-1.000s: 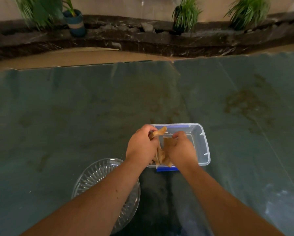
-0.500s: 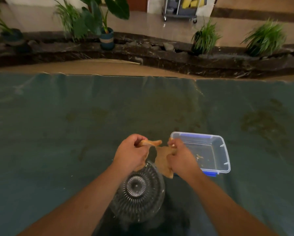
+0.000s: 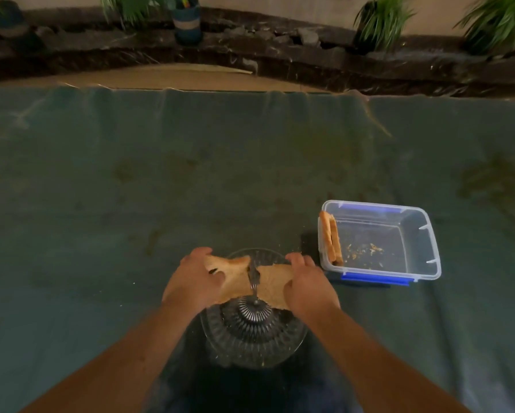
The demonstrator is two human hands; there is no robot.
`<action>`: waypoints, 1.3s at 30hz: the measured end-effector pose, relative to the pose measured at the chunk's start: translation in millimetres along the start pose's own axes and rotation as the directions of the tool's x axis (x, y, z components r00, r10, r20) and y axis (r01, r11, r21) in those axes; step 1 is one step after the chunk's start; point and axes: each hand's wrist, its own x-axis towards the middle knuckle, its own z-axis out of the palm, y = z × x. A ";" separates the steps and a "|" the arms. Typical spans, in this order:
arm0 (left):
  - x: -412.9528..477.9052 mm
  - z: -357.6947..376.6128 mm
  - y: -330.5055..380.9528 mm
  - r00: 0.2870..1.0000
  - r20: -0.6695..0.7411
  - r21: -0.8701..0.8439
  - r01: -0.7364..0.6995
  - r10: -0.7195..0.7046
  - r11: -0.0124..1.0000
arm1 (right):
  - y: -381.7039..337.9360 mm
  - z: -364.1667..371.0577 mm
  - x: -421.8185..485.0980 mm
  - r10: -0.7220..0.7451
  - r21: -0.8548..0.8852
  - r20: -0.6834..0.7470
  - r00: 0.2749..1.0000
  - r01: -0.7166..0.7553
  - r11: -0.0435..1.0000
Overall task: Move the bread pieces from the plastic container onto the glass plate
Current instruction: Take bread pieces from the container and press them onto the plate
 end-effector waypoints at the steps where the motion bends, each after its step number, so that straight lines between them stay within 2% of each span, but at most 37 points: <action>1: 1.5 3.3 -5.4 0.999 -0.035 0.068 -0.016 0.019 0.998 | 1.6 4.6 -3.5 -0.059 -0.048 -0.043 0.997 0.057 0.997; 3: 0.4 11.6 -15.7 0.988 -0.094 0.243 -0.099 0.125 0.965 | 3.7 13.5 -11.3 -0.197 -0.149 -0.093 0.976 0.182 0.972; 6: -5.9 29.6 -29.5 0.905 -0.057 0.525 -0.332 0.422 0.784 | 0.0 25.6 -20.8 -0.357 -0.270 -0.063 0.932 0.328 0.905; 9: -5.5 48.4 -33.0 0.798 0.066 0.567 -0.524 0.599 0.635 | -4.7 38.4 -22.0 -0.403 -0.347 -0.008 0.915 0.376 0.859; 14: 1.2 67.3 -34.1 0.793 0.190 0.606 -0.558 0.578 0.567 | 1.8 57.4 -19.7 -0.376 -0.406 0.062 0.925 0.367 0.837; 20: -9.8 70.5 -54.4 0.737 0.297 0.659 -0.618 0.607 0.428 | 7.2 51.0 -10.9 -0.426 -0.404 0.083 0.901 0.421 0.812; 23: -10.0 71.2 -50.2 0.700 0.293 0.652 -0.644 0.651 0.399 | 9.5 47.1 -11.3 -0.436 -0.434 0.103 0.894 0.435 0.789; 25: -8.6 72.1 -41.6 0.695 0.226 0.644 -0.633 0.683 0.431 | 10.7 44.1 -11.4 -0.429 -0.445 0.104 0.897 0.428 0.787; 27: -6.3 70.3 -30.8 0.753 0.141 0.616 -0.575 0.643 0.538 | 11.8 41.9 -11.5 -0.418 -0.451 0.112 0.901 0.421 0.787; 29: -4.0 70.7 -25.7 0.795 0.117 0.601 -0.534 0.595 0.595 | 11.9 41.5 -11.8 -0.413 -0.458 0.113 0.904 0.416 0.785; 39: -3.1 78.5 -26.1 0.795 0.154 0.603 -0.546 0.587 0.582 | 7.5 44.2 -11.2 -0.378 -0.496 0.169 0.910 0.410 0.766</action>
